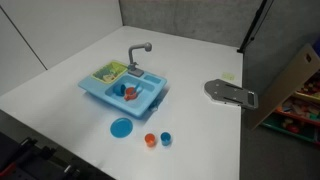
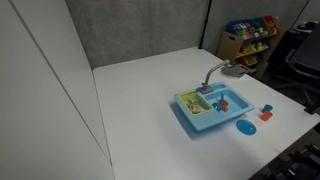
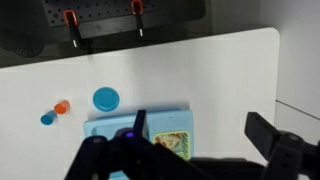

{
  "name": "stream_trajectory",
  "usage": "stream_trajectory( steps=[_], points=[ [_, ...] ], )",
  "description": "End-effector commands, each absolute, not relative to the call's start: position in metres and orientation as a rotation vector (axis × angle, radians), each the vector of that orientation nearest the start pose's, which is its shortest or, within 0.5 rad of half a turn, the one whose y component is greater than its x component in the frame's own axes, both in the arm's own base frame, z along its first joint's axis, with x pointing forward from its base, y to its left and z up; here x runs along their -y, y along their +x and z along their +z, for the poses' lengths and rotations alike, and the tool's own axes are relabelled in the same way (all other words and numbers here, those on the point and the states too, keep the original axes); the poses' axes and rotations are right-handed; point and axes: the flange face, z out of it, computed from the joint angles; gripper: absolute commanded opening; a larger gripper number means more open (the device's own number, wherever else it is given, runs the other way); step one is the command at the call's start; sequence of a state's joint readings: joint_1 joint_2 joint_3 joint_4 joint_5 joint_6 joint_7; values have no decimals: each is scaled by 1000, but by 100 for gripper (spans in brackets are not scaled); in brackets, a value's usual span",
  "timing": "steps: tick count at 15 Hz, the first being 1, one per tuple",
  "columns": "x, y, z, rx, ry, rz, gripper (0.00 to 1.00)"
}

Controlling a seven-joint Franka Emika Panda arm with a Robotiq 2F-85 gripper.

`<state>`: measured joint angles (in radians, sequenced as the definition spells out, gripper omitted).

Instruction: Put the bottle inside the sink

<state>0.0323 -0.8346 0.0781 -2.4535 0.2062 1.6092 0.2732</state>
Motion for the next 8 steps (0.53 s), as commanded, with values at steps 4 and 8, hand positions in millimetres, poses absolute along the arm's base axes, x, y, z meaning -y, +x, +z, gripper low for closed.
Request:
stream_trajectory(
  steps=[4,8],
  points=[
    [-59,292,563,-296,-2983,56,100],
    [-62,306,562,-306,-2997,67,100]
  ],
)
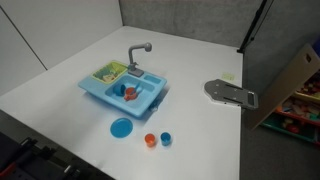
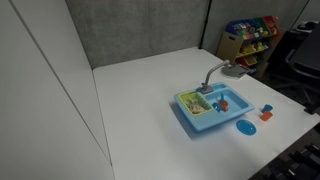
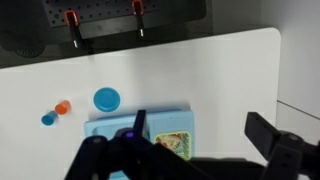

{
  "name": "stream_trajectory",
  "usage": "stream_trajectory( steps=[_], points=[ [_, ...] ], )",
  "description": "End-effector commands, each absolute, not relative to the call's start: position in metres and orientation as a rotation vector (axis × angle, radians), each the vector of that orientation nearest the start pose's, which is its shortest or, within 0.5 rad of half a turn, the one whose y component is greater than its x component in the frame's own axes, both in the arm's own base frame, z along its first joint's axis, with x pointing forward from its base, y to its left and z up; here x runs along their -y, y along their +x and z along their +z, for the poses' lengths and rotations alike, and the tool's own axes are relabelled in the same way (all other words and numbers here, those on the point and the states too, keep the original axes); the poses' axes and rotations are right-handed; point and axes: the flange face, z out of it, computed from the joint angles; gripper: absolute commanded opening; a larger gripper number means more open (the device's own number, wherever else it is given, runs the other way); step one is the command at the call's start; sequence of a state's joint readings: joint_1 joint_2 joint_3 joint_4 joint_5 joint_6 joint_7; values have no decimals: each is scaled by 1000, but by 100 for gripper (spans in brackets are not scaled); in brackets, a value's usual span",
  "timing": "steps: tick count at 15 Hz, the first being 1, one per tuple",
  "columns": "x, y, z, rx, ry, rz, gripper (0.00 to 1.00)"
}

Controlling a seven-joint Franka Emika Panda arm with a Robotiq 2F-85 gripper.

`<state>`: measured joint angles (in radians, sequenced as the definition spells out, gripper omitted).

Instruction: Put the bottle inside the sink

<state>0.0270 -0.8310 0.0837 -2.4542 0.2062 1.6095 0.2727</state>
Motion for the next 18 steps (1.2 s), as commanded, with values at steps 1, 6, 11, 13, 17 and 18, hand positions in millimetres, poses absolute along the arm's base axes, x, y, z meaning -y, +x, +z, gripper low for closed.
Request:
stream_trajectory(
  steps=[1,6,11,13,17,18],
  points=[
    [-64,310,561,-305,-3000,70,100],
    [-72,346,550,-324,-3022,54,100],
    [-67,392,531,-374,-3045,8,100],
    [-61,409,521,-400,-3053,-17,100],
    [-46,442,498,-469,-3063,-54,100],
    [-42,451,491,-489,-3062,-58,100]
  ],
)
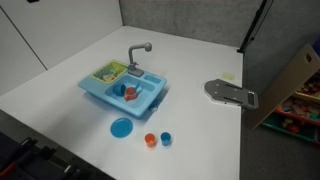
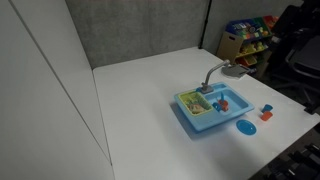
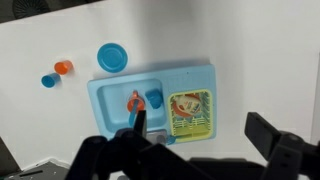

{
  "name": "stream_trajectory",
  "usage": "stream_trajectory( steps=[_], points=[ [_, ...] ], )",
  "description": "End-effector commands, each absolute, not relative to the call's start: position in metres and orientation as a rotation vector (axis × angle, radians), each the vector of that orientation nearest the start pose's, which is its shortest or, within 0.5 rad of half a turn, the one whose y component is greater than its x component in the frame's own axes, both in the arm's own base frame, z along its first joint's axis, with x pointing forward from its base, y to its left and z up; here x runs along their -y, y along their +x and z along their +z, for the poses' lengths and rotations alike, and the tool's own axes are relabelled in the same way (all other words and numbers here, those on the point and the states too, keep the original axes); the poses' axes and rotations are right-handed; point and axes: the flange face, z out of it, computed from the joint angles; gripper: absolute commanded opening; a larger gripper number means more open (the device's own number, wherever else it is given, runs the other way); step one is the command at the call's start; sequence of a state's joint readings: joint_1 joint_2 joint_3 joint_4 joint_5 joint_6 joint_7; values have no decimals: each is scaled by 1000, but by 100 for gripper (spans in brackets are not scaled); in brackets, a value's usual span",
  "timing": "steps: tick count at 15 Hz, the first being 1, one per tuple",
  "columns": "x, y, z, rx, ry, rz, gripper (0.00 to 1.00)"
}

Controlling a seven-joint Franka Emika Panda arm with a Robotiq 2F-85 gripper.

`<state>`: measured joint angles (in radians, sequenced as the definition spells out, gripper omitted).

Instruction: Put the bottle inside the sink

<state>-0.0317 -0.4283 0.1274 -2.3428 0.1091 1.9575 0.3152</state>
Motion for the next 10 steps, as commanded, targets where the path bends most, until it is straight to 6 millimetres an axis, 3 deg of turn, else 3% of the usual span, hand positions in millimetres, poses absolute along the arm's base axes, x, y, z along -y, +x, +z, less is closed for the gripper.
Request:
stream_trajectory(
  steps=[1,10],
  points=[
    [-40,458,484,-506,-3060,-59,100],
    [-48,519,425,-549,-3075,-25,100]
  ],
)
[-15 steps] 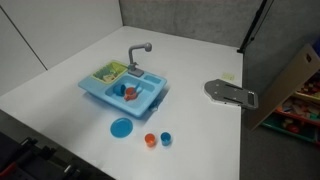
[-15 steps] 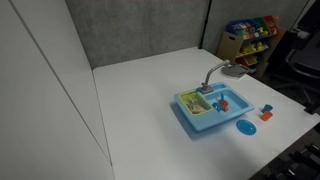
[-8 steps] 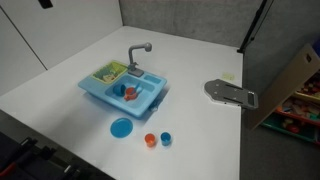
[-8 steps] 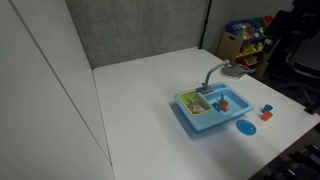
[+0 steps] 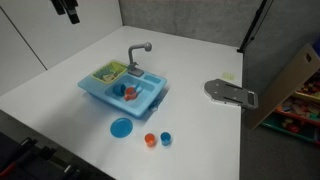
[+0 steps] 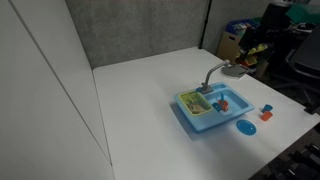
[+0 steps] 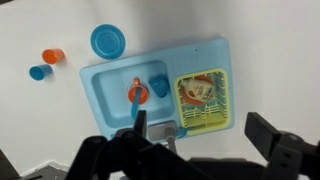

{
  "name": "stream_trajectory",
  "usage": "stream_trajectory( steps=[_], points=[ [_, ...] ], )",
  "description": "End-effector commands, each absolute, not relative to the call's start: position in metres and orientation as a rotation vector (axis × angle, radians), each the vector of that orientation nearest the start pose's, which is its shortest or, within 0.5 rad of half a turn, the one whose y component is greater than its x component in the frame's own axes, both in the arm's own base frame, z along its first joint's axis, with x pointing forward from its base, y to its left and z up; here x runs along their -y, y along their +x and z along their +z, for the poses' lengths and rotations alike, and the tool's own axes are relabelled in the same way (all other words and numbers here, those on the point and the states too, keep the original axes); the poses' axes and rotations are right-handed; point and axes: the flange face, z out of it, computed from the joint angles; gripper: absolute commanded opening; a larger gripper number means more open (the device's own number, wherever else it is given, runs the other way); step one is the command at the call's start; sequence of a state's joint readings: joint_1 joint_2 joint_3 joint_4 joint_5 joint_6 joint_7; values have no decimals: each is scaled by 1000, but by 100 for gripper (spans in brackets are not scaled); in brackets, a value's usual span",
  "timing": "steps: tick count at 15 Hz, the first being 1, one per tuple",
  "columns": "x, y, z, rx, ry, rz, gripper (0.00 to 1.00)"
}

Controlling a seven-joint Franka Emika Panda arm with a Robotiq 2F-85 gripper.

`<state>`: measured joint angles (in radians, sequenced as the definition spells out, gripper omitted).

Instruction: Put the bottle inside the sink

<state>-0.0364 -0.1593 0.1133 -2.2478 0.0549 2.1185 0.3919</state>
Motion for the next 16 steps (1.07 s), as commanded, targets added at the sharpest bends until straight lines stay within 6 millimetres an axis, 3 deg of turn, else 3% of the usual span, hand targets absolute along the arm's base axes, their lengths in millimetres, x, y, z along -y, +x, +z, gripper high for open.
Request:
stream_trajectory(
  steps=[1,8,16],
  points=[
    [-49,524,417,-545,-3084,-6,100],
    [-55,549,358,-514,-3157,138,100],
    [-55,543,344,-491,-3146,176,100]
  ],
)
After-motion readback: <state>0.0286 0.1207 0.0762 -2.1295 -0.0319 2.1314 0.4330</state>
